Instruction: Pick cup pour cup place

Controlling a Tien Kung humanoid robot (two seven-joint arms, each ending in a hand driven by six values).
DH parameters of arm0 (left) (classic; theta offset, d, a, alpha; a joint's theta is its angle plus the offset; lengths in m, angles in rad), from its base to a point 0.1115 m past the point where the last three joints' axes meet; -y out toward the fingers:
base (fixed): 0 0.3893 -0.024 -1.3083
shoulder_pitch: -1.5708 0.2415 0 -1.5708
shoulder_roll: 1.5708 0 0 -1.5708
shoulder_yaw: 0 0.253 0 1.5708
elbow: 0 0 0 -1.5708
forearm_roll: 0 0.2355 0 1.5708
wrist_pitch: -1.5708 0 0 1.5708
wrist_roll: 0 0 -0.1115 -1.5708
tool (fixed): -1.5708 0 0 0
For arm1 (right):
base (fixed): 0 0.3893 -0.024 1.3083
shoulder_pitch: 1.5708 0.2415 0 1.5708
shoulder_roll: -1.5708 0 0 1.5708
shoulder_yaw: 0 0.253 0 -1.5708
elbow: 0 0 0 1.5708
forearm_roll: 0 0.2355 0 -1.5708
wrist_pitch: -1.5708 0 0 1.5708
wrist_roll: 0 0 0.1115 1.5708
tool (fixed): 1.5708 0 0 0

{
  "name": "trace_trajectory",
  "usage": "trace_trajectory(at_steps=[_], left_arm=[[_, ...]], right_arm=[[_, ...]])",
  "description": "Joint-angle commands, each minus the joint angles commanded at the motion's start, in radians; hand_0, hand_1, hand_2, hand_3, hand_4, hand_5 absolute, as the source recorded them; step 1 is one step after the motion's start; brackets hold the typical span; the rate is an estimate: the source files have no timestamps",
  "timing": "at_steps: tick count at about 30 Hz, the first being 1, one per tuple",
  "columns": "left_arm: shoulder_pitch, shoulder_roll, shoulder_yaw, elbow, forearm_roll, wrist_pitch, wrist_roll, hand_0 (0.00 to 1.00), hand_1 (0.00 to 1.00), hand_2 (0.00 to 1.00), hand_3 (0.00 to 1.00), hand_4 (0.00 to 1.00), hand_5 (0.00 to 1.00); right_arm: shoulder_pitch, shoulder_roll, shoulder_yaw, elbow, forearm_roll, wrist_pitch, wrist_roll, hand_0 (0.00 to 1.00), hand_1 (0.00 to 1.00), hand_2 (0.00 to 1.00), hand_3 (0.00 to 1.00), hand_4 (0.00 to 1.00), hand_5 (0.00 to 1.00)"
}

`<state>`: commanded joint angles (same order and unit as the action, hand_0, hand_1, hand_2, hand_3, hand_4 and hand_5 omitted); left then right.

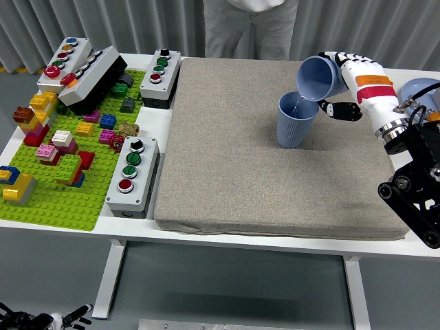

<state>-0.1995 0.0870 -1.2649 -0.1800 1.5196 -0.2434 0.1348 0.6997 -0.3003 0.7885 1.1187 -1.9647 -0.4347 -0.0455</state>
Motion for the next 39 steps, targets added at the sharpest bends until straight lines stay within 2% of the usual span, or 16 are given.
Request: trace_trajectory(at_steps=[17,26,39], left_arm=[[-0.002,0.001,0.003,0.000,-0.004,0.001,-0.001,0.851,0.870,0.885,0.769,0.600,0.998],[-0.002,0.001,0.002,0.000,-0.004,0.001,-0.001,0.851,0.870,0.885,0.768,0.600,0.998],[-0.005,0.002,0.001,0.000,-0.003,0.001,-0.002,0.851,0.870,0.885,0.768,0.601,0.998]], right_arm=[[0.009,-0.003,-0.024,-0.048,0.020,-0.023,0.015,0.676,0.592,0.492,0.555,0.696,0.106],[0.019,-0.014,-0.052,-0.047,-0.001,-0.049,0.010,0.679,0.592,0.493,0.555,0.696,0.107],[0.042,-0.034,-0.089,-0.048,-0.028,-0.053,-0.006,0.690,0.594,0.496,0.555,0.699,0.104]])
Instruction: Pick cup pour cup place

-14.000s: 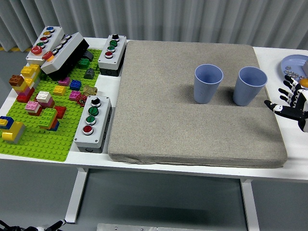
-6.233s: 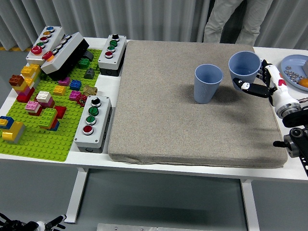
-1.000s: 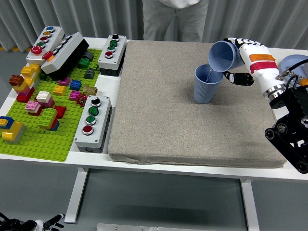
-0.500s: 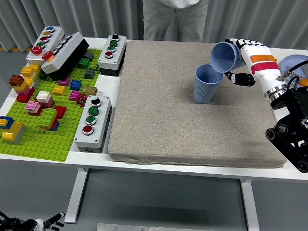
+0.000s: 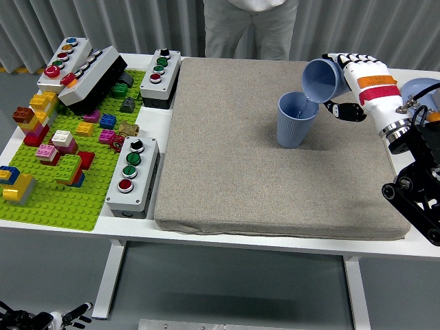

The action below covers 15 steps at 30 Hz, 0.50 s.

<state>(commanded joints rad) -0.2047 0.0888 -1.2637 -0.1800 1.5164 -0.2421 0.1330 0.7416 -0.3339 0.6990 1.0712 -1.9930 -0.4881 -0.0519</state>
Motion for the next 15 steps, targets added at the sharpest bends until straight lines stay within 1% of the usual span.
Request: trace_trajectory(at_steps=[4,15], left_arm=[[0.000,0.000,-0.002,0.000,0.001,0.000,0.000,0.851,0.870,0.885,0.768,0.601,0.998],[-0.001,0.000,-0.002,0.000,0.002,0.001,0.000,0.851,0.870,0.885,0.768,0.601,0.998]], right_arm=[[0.004,-0.002,-0.013,-0.002,-0.006,-0.014,-0.003,0.693,0.594,0.495,0.554,0.699,0.103],[0.017,-0.014,-0.039,-0.007,-0.020,-0.033,-0.009,0.700,0.594,0.496,0.548,0.700,0.102]])
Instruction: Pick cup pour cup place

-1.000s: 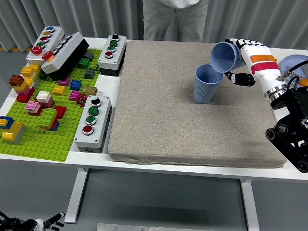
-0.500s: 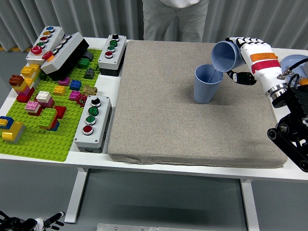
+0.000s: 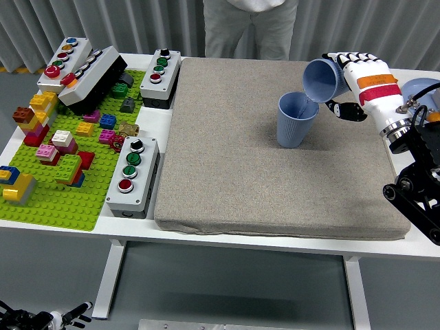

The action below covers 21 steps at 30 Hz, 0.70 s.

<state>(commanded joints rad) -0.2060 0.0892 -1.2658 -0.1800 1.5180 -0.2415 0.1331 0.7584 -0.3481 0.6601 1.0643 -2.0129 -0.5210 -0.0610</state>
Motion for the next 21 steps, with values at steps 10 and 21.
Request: trace_trajectory(at_steps=[10,21], left_arm=[[0.004,0.001,0.000,0.000,-0.001,0.000,0.000,0.851,0.870,0.885,0.769,0.601,0.998],[0.006,0.002,-0.001,0.000,0.000,0.000,0.001,0.851,0.870,0.885,0.769,0.601,0.998]], right_arm=[[0.017,-0.015,-0.031,0.000,-0.024,0.000,-0.018,0.710,0.596,0.496,0.545,0.699,0.080],[0.030,-0.027,-0.062,-0.003,-0.052,-0.017,-0.042,0.711,0.596,0.496,0.544,0.699,0.082]])
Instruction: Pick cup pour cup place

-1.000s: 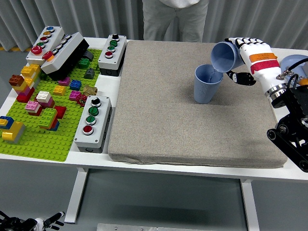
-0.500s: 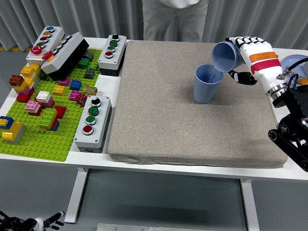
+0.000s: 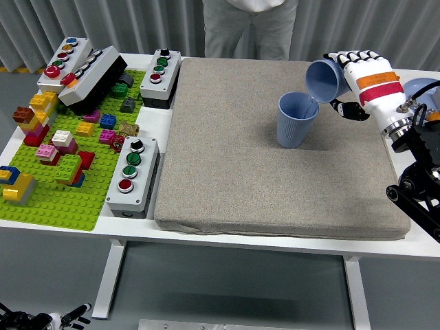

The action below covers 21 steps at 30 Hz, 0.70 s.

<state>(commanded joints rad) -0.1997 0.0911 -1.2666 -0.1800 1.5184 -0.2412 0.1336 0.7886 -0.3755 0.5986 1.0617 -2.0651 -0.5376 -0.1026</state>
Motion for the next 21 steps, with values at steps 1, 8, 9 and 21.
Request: trace_trajectory(at_steps=[1,8,9,21], left_arm=[[0.000,0.000,0.000,0.000,0.000,0.000,0.000,0.851,0.870,0.885,0.769,0.602,0.998],[-0.001,0.000,0.000,0.000,0.000,0.000,0.000,0.851,0.870,0.885,0.769,0.601,0.998],[-0.002,0.001,0.000,0.000,0.000,0.000,0.000,0.851,0.870,0.885,0.769,0.601,0.998],[-0.002,0.001,-0.004,0.000,0.002,0.000,0.001,0.851,0.870,0.885,0.769,0.601,0.998]], right_arm=[[0.002,-0.002,-0.004,0.000,-0.003,-0.002,-0.003,0.715,0.597,0.495,0.542,0.699,0.082],[0.016,-0.007,-0.022,-0.001,-0.017,-0.006,-0.017,0.717,0.597,0.495,0.543,0.701,0.083],[0.018,-0.008,-0.024,-0.001,-0.019,-0.007,-0.018,0.717,0.597,0.495,0.543,0.701,0.083],[0.020,-0.006,-0.025,0.001,-0.022,-0.010,-0.034,0.718,0.600,0.496,0.540,0.694,0.066]])
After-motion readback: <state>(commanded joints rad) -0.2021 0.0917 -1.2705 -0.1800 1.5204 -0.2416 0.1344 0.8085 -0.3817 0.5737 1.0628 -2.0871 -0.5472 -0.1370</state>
